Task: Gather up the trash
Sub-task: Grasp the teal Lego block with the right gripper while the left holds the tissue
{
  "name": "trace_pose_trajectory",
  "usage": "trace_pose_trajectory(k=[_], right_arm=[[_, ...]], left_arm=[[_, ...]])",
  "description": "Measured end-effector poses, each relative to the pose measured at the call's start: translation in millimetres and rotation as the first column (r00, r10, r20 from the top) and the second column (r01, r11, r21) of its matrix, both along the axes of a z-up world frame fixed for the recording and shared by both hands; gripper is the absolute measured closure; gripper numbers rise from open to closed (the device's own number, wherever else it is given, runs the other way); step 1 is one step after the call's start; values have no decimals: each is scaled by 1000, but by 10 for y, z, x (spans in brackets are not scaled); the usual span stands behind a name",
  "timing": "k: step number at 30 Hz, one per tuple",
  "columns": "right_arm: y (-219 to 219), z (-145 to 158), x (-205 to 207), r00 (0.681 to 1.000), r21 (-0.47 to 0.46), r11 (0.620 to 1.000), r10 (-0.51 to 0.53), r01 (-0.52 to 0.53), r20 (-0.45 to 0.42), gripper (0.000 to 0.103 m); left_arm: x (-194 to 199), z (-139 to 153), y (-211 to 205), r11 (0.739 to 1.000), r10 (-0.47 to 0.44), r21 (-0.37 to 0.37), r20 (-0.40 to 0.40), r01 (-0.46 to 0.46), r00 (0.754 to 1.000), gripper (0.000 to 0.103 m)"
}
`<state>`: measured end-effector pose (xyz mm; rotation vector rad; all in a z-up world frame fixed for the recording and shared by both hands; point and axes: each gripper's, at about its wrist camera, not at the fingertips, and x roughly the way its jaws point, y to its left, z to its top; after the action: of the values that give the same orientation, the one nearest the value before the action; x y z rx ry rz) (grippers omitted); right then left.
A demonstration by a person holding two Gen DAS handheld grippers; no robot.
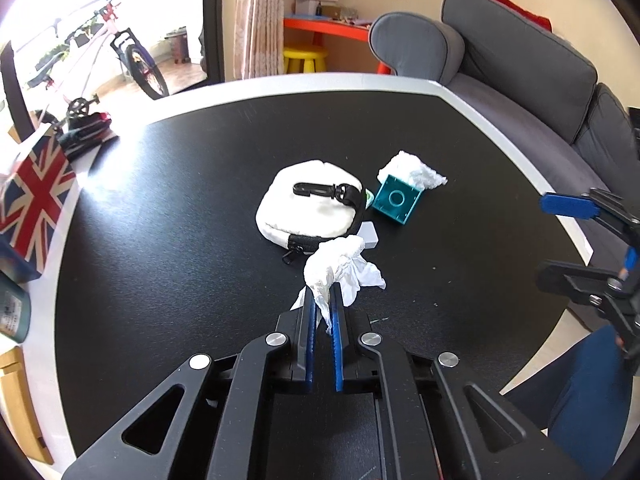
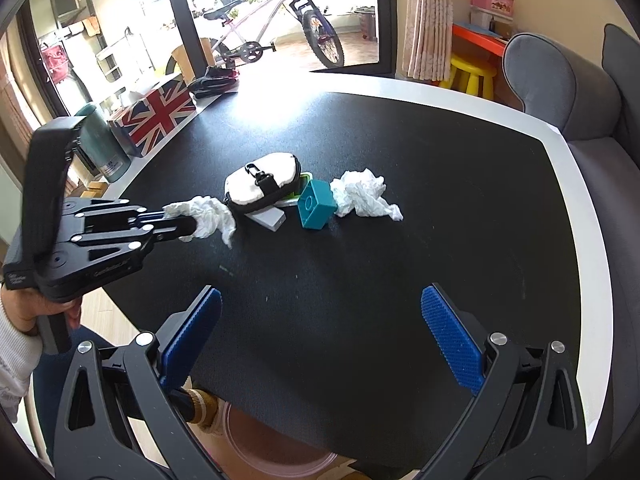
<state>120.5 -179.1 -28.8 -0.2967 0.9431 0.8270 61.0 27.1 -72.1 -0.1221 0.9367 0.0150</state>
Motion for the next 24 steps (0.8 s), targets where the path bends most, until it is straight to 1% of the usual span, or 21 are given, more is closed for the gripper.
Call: trace_pose_trajectory(k=[5, 13, 15, 16, 17, 19, 23, 24], right_arm=[[188, -42, 146, 1000, -1, 1000, 6, -6, -2, 5], [483, -223, 328, 999, -20, 999, 29, -29, -22, 5], [539, -256, 373, 999, -17, 999, 33, -34, -24, 10], [565, -274, 396, 999, -17, 999, 37, -37, -28, 18], [585, -289, 410, 999, -24, 999, 36, -36, -31, 25], [629, -327, 445, 999, -31, 999, 32, -33, -36, 28], [688, -380, 516, 999, -31, 999, 28, -30, -44, 40], [696, -396, 530, 998, -34, 999, 28, -30, -48, 42]], left_arm=[[-57, 86, 22, 1000, 0, -1, 20, 0, 1000, 97], [-103, 147, 82, 1000, 3, -8, 40, -3, 999, 96], [-108, 148, 101, 1000, 5, -10, 41, -5, 999, 96], [-109, 145, 111, 1000, 6, -11, 42, -6, 999, 97], [-106, 138, 122, 1000, 8, -12, 41, -7, 999, 97], [-100, 123, 140, 1000, 8, -15, 40, -8, 999, 96], [-88, 88, 157, 1000, 10, -22, 36, -10, 999, 97], [-89, 79, 156, 1000, 11, -23, 34, -10, 999, 97]])
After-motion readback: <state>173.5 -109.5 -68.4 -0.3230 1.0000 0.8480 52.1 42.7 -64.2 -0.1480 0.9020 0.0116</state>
